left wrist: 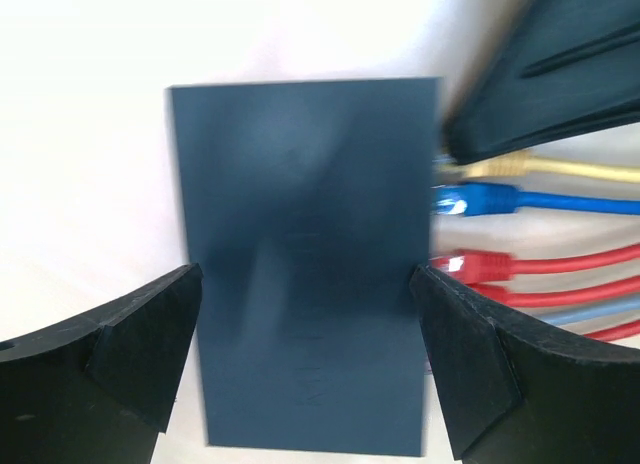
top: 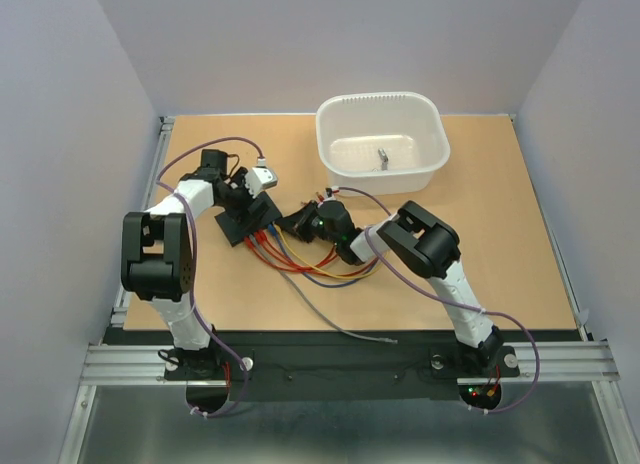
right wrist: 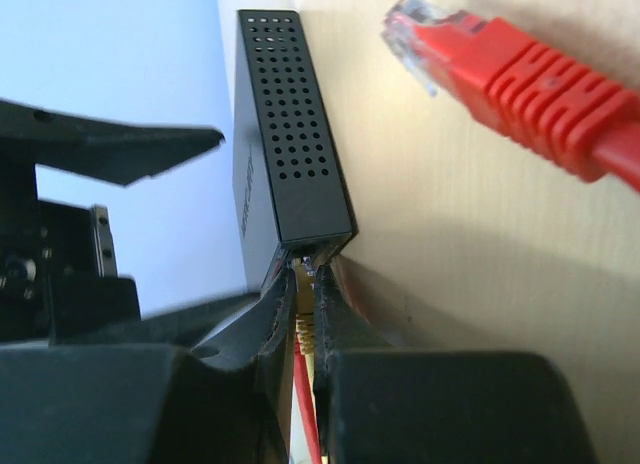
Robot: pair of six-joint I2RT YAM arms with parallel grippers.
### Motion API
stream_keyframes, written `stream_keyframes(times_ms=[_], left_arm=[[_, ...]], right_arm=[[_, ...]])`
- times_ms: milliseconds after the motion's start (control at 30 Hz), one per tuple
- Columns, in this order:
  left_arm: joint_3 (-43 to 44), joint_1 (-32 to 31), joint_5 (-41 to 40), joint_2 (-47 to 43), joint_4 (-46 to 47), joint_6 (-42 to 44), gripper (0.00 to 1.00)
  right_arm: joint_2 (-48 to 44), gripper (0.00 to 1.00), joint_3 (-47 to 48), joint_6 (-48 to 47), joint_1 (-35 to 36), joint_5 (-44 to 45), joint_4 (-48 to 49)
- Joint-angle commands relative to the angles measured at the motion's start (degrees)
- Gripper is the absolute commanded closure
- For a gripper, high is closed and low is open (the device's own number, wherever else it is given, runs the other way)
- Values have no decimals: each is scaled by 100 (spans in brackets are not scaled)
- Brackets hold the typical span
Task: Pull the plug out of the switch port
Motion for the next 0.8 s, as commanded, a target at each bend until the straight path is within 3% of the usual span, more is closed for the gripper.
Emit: stream_keyframes(times_ms=[0,367,633,767], left_arm=[[-339,-339,242,-563,29,-72,1],[-358,-418,-901,254,750,-572,1],[-305,-409,-910,280,794,-625,1],[-322,-409,-559,176,593,-503,1]], right_arm=[[281,100,-448,-671,289,302,-823],[132,100,-869,-1181,289,-94,-832],[-132,100,-1572,-1313,254,-402,-849],[-316,99,-1485,-1690,245,-358,-867]])
